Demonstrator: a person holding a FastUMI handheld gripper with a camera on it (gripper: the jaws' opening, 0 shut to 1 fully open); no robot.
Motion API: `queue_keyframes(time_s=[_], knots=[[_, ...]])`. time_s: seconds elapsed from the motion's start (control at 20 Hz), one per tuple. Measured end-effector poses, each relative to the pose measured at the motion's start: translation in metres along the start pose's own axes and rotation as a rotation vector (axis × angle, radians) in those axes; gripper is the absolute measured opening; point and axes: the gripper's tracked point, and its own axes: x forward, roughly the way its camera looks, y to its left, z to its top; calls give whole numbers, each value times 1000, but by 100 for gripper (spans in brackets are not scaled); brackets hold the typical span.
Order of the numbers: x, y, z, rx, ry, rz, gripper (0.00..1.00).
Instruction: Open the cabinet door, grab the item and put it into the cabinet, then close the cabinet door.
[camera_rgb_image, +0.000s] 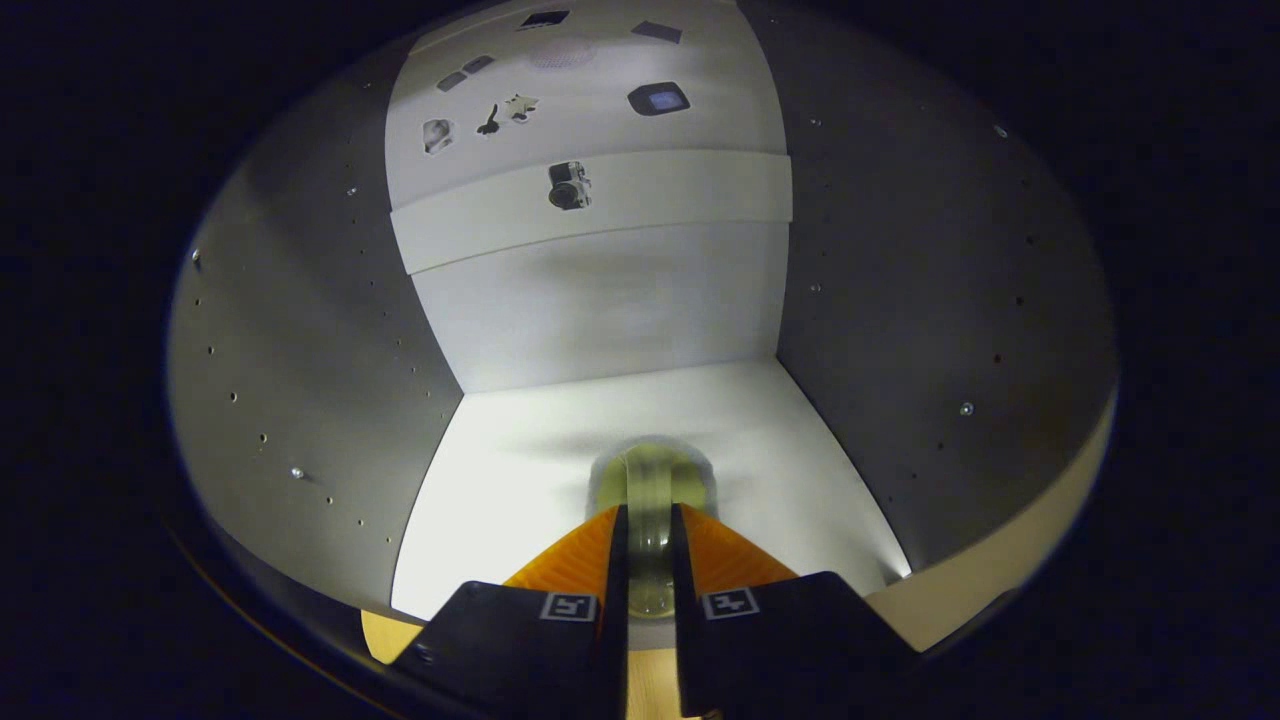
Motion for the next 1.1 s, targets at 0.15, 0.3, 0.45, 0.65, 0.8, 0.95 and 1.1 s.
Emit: queue_keyframes(time_s=[0.15, 0.3, 0.45, 0.65, 0.8, 0.95, 1.1], knots=[[5, 0, 0, 10, -1, 9, 56], [1, -5, 7, -30, -56, -13, 97], [-14, -5, 13, -40, -116, -18, 98], [-57, 1, 28, -79, -248, -7, 99], [-116, 5, 43, -88, -399, -5, 99], [-181, 10, 43, -88, -518, 6, 99], [-247, 10, 30, -81, -582, 23, 99]])
